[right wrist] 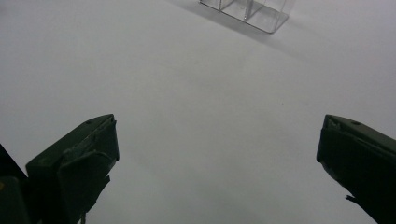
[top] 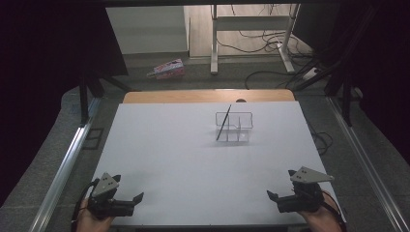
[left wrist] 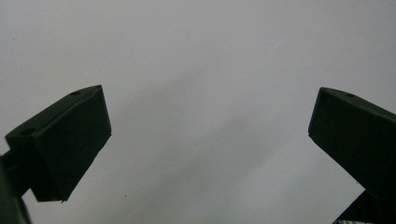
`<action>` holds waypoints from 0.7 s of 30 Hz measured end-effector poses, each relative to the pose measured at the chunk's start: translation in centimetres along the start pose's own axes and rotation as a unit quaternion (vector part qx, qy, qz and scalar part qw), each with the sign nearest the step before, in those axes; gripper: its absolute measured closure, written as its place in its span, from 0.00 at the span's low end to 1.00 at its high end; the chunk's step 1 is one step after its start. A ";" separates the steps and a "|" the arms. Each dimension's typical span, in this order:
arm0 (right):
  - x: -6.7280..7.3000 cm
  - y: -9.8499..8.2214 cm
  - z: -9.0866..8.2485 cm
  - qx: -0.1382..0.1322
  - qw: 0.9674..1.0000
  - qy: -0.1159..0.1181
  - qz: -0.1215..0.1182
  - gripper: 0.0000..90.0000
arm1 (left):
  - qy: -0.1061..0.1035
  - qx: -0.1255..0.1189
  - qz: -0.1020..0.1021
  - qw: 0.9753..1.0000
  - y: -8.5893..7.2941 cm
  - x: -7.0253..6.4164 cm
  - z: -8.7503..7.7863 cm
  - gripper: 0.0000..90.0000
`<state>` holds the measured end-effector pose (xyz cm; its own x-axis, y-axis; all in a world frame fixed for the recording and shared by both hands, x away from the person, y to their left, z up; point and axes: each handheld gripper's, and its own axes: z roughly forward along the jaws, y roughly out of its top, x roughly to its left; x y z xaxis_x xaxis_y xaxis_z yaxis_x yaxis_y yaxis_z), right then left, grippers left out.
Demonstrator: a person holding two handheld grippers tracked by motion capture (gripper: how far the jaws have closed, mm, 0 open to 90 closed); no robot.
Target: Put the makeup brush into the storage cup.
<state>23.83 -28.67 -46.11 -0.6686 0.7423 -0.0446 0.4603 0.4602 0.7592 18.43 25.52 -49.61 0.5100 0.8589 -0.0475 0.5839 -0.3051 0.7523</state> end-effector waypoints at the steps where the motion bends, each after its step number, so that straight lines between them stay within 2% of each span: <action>1: -0.1 -0.1 -0.1 0.000 1.000 -0.001 0.000 0.00 | 0.000 0.000 0.000 1.000 0.0 0.0 0.0 0.00; 21: -1.0 -1.6 -1.7 0.003 0.999 -0.031 0.012 0.00 | 0.002 -0.001 0.000 1.000 0.0 0.1 0.0 0.00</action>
<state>22.82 -31.00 -46.23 -0.6197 0.7820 -0.0667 0.4796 0.4446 0.7565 18.45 25.64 -49.61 0.5077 0.8603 -0.0457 0.5831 -0.3040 0.7534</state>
